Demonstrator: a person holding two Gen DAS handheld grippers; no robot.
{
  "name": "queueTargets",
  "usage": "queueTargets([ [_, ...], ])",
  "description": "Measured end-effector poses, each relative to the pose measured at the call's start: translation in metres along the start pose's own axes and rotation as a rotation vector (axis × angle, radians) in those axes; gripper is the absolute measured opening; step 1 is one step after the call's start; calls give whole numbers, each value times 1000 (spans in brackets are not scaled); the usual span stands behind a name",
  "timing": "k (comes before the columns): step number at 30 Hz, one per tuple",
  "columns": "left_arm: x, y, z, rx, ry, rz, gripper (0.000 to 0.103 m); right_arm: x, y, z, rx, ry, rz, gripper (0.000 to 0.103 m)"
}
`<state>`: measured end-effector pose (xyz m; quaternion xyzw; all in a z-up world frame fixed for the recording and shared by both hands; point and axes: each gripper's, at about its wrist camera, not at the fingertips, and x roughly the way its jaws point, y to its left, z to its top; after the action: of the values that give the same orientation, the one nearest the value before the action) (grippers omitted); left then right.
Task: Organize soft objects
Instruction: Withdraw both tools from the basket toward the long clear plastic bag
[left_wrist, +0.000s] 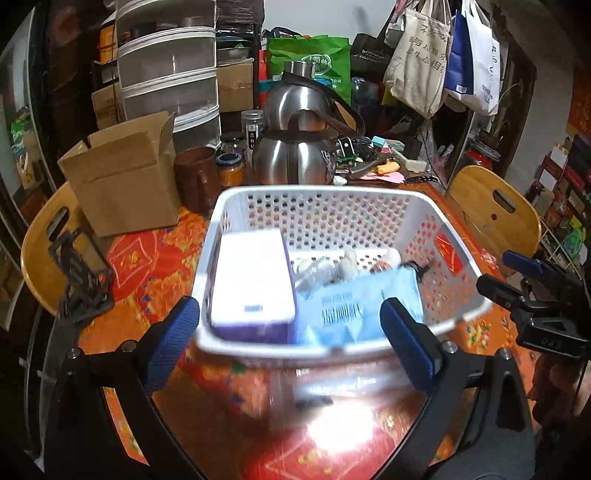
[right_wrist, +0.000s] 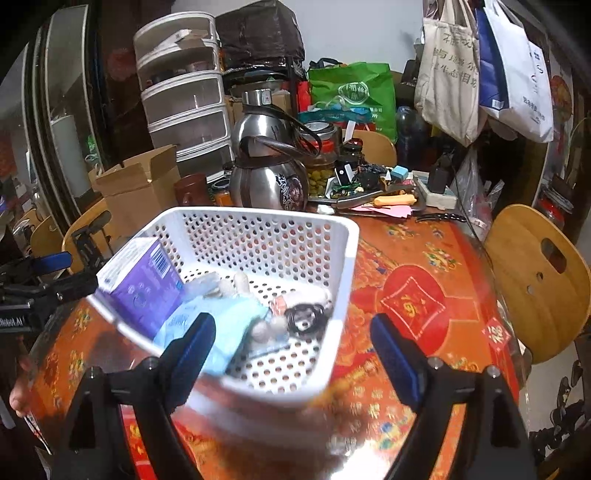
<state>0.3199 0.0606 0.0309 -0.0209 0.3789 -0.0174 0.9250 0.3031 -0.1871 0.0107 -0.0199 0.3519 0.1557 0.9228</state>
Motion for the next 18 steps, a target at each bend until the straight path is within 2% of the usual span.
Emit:
queueTargets([
  [9, -27, 9, -53, 1, 29, -20, 98, -32, -17, -49, 48, -12, 40, 86],
  [14, -26, 14, -81, -18, 51, -28, 98, -20, -22, -79, 49, 53, 45, 86],
  [18, -3, 20, -107, -40, 99, -39, 97, 3, -22, -96, 54, 119, 48, 86],
])
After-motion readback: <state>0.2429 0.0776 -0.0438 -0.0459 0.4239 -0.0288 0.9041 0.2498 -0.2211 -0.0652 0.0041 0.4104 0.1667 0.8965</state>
